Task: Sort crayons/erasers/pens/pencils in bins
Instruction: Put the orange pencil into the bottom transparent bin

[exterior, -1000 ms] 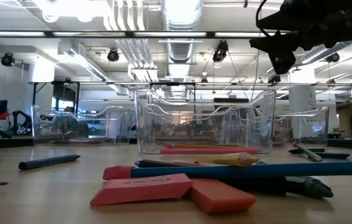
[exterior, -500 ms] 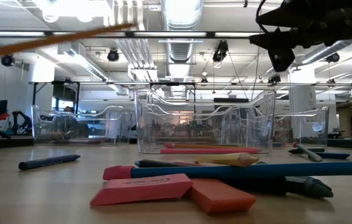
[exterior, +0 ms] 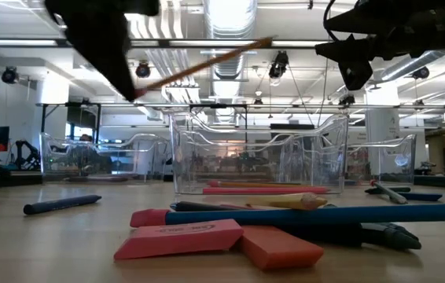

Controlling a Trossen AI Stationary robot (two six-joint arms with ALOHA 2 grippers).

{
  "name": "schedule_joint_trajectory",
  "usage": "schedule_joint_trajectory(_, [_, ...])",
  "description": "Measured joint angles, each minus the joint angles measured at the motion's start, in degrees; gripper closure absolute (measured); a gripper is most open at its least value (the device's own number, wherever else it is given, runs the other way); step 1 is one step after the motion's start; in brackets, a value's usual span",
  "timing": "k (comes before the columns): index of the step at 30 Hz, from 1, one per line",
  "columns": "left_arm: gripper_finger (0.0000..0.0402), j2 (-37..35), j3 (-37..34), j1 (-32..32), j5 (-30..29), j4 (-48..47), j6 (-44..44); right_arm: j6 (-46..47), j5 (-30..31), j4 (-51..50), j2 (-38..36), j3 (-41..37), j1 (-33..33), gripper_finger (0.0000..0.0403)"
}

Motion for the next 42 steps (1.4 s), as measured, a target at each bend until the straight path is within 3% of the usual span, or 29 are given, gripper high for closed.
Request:
schedule_joint_trajectory(11, [0.0389, 0.87, 6.66, 14.03, 1.70, 3.79, 20.17, -2.04, -1.00, -0.02, -0.01, 0.00, -0.02, 0.0220])
schedule_joint_trajectory(20, [0.0389, 7.14, 8.31, 19.93, 3.29, 4.34, 24.70, -1.64, -1.39, 0.09, -0.11, 0.00, -0.02, 0.0220])
schedule_joint_trajectory(32, [0.0386, 11.93, 8.94, 21.41, 3.97, 8.68, 27.04, -2.01, -1.40, 0.08, -0.13, -0.02, -0.02, 0.0220])
schedule_joint_trajectory(36, [0.0364, 11.94, 8.70, 21.41, 4.09, 9.80, 27.06, -2.01, -1.40, 0.07, -0.13, -0.02, -0.02, 0.0220])
schedule_joint_trajectory(42, [0.0287, 11.40, 9.16, 21.41, 4.08, 9.18, 26.89, -2.01, -1.40, 0.07, -0.13, -0.02, -0.02, 0.0220])
